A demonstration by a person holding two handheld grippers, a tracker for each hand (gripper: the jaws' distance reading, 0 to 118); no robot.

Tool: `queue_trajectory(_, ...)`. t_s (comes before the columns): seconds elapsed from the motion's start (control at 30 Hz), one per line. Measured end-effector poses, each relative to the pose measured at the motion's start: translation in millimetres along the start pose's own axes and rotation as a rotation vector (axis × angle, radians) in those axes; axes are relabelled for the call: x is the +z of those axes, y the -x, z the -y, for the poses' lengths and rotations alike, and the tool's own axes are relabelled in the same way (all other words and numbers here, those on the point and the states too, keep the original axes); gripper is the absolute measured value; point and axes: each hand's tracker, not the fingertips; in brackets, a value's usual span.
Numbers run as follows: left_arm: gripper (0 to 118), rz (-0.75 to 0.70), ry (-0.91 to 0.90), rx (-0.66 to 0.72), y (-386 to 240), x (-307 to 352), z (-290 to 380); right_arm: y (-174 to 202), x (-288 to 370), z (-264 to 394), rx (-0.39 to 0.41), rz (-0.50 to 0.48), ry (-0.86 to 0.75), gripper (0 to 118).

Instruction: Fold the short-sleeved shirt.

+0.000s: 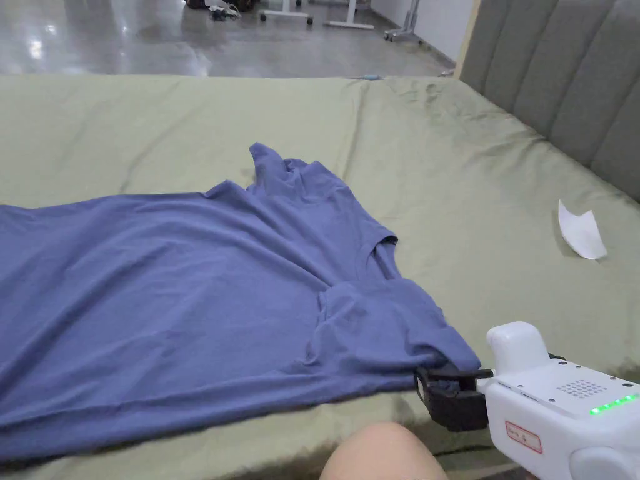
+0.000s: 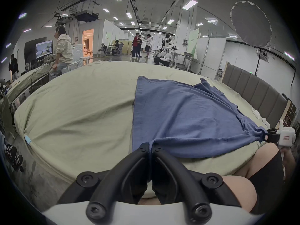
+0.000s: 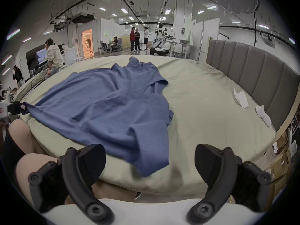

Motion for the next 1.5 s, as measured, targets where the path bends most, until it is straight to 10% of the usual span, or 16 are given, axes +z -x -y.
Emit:
queue_trajectory(0.07,1,-0.005,0.001,-0.003,-1.4,1.3,-0.3,-6.3,-7.5,0.9,-0.020,0.005,0.020,97)
queue_trajectory(0.17,1,-0.013,0.000,-0.018,-5.0,4.4,-0.8,-14.3,-6.2,1.5,-0.064,-0.021,-0.006,14)
queue_trajectory(0.23,1,-0.012,0.004,-0.026,-6.2,6.5,-2.2,-12.8,0.3,3.4,-0.062,-0.042,-0.031,14)
queue_trajectory(0.83,1,0.043,0.175,-0.104,11.7,-77.7,-131.2,-24.8,-60.1,-142.8,0.137,-0.095,0.170,14)
queue_trajectory(1.17,1,0.054,0.397,-0.001,35.9,-175.7,-125.9,-20.1,-158.2,-154.2,0.117,-0.076,0.337,15)
queue_trajectory(1.23,3,0.058,0.409,0.000,39.7,-179.9,-123.6,-28.1,-163.6,-149.1,0.053,-0.068,0.347,55)
queue_trajectory(1.3,27,0.063,0.391,0.024,44.9,-174.4,-125.3,-40.6,-159.0,-147.3,-0.020,0.047,0.295,101)
queue_trajectory(1.37,104,0.003,0.349,0.042,52.2,-163.6,-129.1,-58.4,-146.5,-145.9,-0.079,0.146,0.219,106)
queue_trajectory(1.5,117,-0.059,0.195,0.063,67.7,-109.9,-136.1,-82.3,-94.0,-139.7,-0.189,0.111,0.128,102)
